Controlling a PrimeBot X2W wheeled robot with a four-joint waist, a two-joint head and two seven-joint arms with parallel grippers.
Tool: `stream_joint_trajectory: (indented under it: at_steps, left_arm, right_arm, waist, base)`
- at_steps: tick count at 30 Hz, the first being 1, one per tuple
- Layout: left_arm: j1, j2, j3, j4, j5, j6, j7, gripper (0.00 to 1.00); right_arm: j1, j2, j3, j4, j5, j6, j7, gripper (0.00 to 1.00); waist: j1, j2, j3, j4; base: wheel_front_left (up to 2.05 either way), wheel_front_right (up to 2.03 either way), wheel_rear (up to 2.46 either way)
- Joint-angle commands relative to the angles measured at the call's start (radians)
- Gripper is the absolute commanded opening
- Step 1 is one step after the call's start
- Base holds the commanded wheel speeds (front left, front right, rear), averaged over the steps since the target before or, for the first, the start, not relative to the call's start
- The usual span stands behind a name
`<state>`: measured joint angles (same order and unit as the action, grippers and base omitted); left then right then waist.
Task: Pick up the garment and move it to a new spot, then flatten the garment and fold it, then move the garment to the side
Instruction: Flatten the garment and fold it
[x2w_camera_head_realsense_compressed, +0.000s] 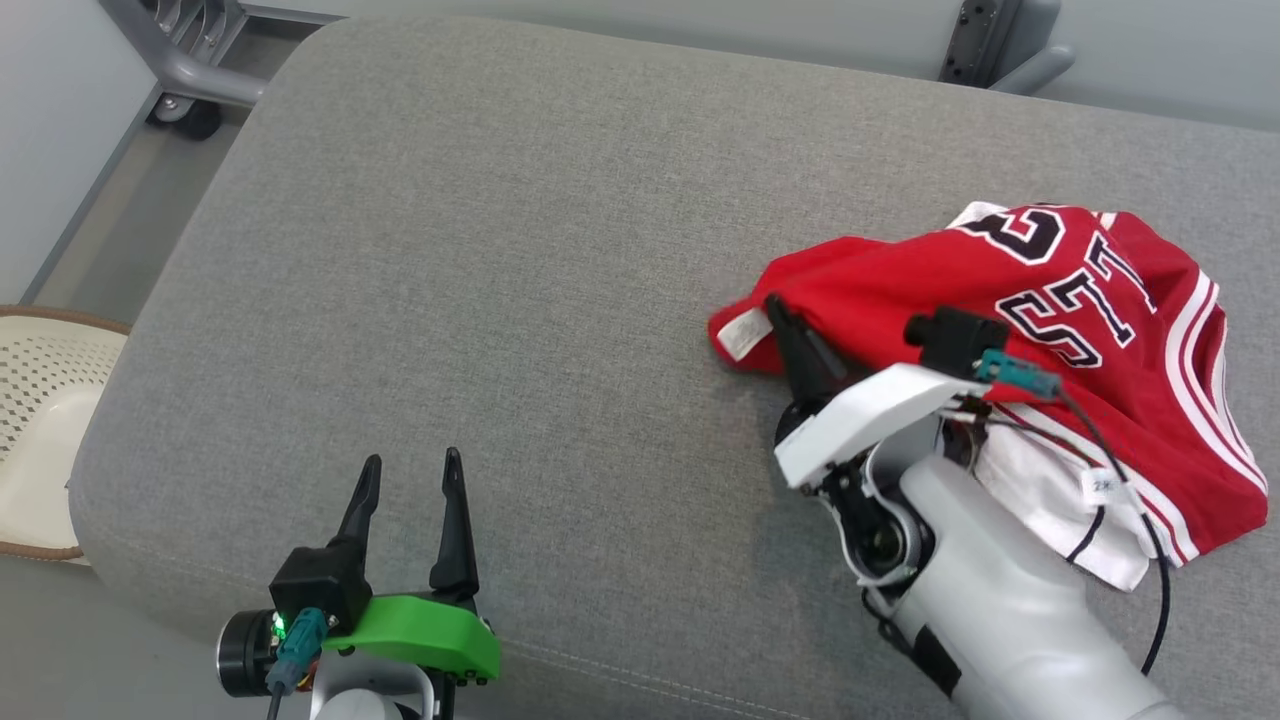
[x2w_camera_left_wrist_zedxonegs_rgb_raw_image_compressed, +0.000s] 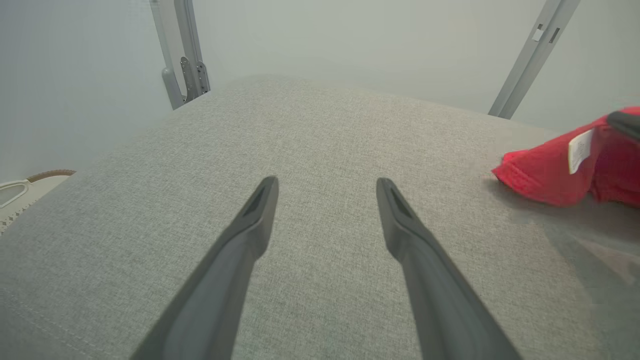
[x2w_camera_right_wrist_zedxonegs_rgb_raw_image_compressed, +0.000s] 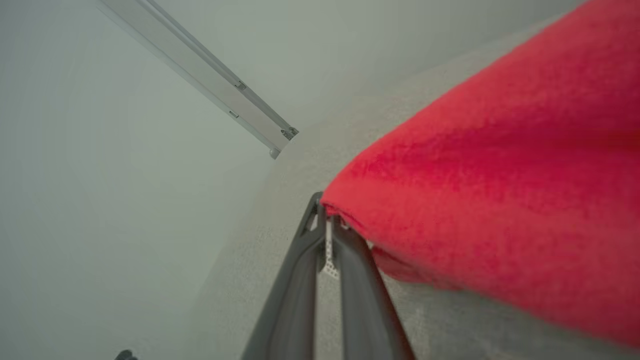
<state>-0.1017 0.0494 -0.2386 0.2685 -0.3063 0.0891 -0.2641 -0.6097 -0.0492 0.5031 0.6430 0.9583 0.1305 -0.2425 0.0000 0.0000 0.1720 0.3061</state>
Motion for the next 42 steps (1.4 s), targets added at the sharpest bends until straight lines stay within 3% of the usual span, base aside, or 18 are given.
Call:
stream_joint_trajectory:
  at_steps: [1, 10, 19, 20, 22, 23, 24, 33, 39, 42]
  left_arm:
    - [0.002, 0.002, 0.002, 0.001, -0.002, 0.001, 0.0, 1.0]
    - [0.01, 0.002, 0.012, -0.007, -0.008, 0.01, 0.0, 1.0]
    - [0.01, 0.002, 0.021, -0.012, -0.003, 0.007, 0.0, 1.0]
    - [0.008, 0.002, 0.022, -0.012, -0.001, 0.007, 0.0, 1.0]
    - [0.003, 0.002, 0.025, -0.011, 0.002, 0.006, 0.0, 1.0]
    - [0.002, 0.002, 0.026, -0.011, 0.005, 0.005, 0.0, 1.0]
    - [0.0, 0.002, 0.027, -0.011, 0.007, 0.005, 0.0, 1.0]
    - [0.011, 0.002, 0.048, -0.011, 0.026, 0.001, 0.0, 1.0]
    - [0.017, 0.002, 0.057, -0.015, 0.033, -0.002, 0.0, 1.0]
    - [0.006, 0.002, 0.054, -0.016, 0.035, -0.008, 0.0, 1.0]
  right_arm:
    - [0.018, -0.003, 0.018, 0.004, 0.013, 0.0, -0.003, 0.0]
    - [0.13, -0.003, 0.236, 0.038, 0.113, 0.0, -0.016, 0.0]
    - [0.211, -0.003, 0.322, 0.015, 0.126, 0.0, 0.004, 0.0]
    - [0.215, -0.003, 0.336, 0.014, 0.128, 0.0, 0.011, 0.04]
    - [0.219, -0.003, 0.353, 0.014, 0.13, 0.0, 0.017, 0.42]
    - [0.216, -0.004, 0.354, 0.013, 0.13, 0.0, 0.014, 0.64]
    - [0.211, -0.005, 0.351, 0.01, 0.131, 0.0, 0.01, 1.0]
    - [0.202, -0.1, 0.207, -0.094, 0.056, 0.0, -0.022, 1.0]
    - [0.241, -0.173, 0.023, -0.17, -0.022, 0.0, -0.023, 1.0]
    - [0.242, -0.21, -0.122, -0.172, -0.099, 0.0, -0.019, 1.0]
  waist:
    - [0.0, 0.0, 0.003, 0.004]
    - [0.0, 0.0, 0.004, -0.009]
    - [0.0, 0.0, 0.004, -0.069]
    - [0.0, 0.0, 0.004, -0.077]
    - [0.0, 0.0, 0.005, -0.09]
    - [0.0, 0.0, 0.005, -0.096]
    - [0.0, 0.0, 0.005, -0.103]
    - [0.0, 0.0, -0.004, -0.158]
    - [0.0, 0.0, -0.005, -0.179]
    - [0.0, 0.0, 0.005, -0.18]
  base:
    - [0.0, 0.0, 0.0]
    - [0.0, 0.0, 0.0]
    - [0.0, 0.0, 0.0]
    - [0.0, 0.0, 0.0]
    - [0.0, 0.0, 0.0]
    - [0.0, 0.0, 0.0]
    - [0.0, 0.0, 0.0]
    - [0.0, 0.0, 0.0]
    - [0.0, 0.0, 0.0]
    - [0.0, 0.0, 0.0]
